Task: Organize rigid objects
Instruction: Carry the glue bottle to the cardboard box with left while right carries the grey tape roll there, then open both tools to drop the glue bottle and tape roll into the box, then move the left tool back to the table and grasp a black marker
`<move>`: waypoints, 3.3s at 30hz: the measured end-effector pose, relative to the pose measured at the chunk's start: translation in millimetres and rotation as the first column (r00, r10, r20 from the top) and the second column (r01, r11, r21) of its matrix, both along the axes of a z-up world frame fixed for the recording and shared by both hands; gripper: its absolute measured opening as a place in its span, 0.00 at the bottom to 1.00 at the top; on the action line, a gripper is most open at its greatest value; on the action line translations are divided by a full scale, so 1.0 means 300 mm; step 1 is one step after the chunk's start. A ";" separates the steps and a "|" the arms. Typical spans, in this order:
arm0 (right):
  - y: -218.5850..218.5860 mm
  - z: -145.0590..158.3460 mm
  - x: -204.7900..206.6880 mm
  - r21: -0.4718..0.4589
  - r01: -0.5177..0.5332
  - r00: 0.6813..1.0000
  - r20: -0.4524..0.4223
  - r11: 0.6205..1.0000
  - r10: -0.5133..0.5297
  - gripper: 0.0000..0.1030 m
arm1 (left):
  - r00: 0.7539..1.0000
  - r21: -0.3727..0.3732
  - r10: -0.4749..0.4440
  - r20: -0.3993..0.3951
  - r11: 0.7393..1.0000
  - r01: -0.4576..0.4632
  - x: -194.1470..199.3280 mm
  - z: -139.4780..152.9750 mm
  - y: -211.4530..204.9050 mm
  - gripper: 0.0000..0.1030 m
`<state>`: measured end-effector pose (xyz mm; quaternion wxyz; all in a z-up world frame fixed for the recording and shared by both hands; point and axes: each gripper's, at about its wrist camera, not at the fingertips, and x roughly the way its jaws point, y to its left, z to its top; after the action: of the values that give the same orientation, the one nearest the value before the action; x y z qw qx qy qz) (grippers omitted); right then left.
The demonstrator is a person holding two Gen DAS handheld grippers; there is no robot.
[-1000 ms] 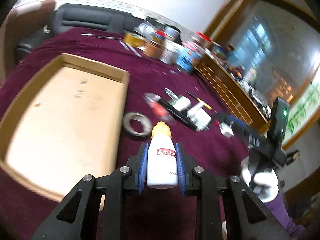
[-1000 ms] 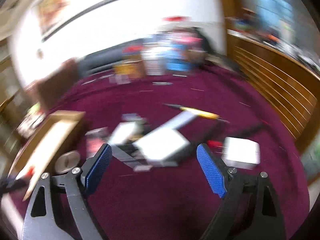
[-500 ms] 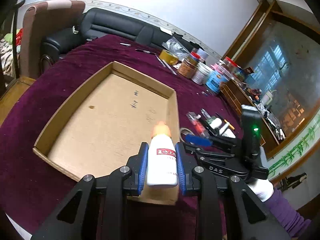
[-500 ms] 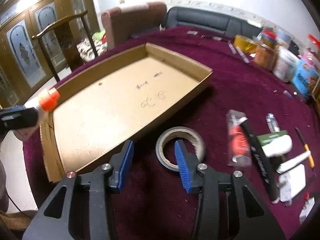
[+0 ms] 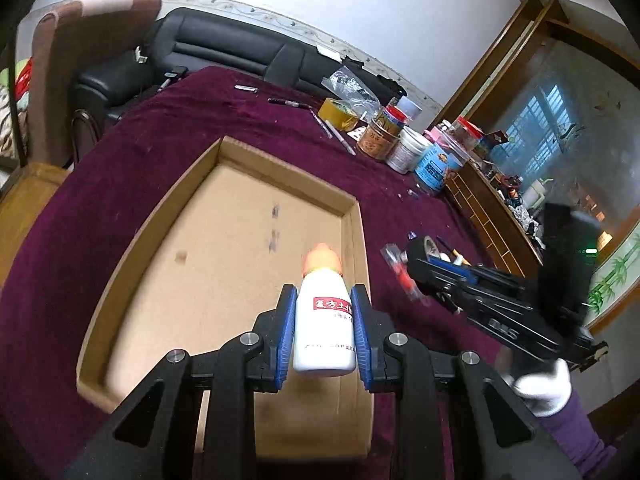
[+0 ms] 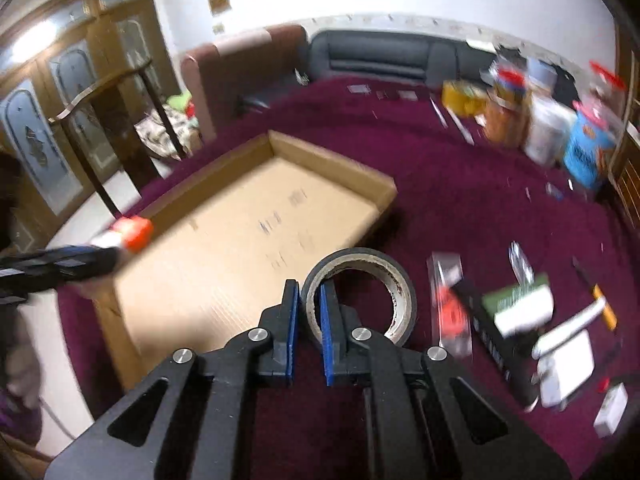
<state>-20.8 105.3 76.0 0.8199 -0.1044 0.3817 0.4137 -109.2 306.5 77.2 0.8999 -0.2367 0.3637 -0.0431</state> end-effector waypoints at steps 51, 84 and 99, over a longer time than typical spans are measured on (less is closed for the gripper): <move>-0.380 0.029 0.011 0.063 0.305 0.944 0.110 0.950 -0.310 0.13 | 0.977 -0.226 0.094 -0.189 0.965 -0.136 0.264 -0.256 -0.009 0.61; -0.839 -0.107 0.163 0.164 0.639 0.732 0.169 0.751 -0.660 0.62 | 0.963 0.283 0.064 -0.262 0.959 0.013 0.482 -0.197 -0.833 0.79; -0.857 -0.113 0.176 0.163 0.640 0.741 0.125 0.751 -0.659 0.62 | 0.949 0.298 -0.112 -0.296 0.933 0.203 0.331 -0.202 -0.757 0.31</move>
<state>31.9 -151.8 42.1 0.9472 0.0443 0.2975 0.1111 -9.9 79.5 16.5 0.8610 -0.0585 0.5047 -0.0221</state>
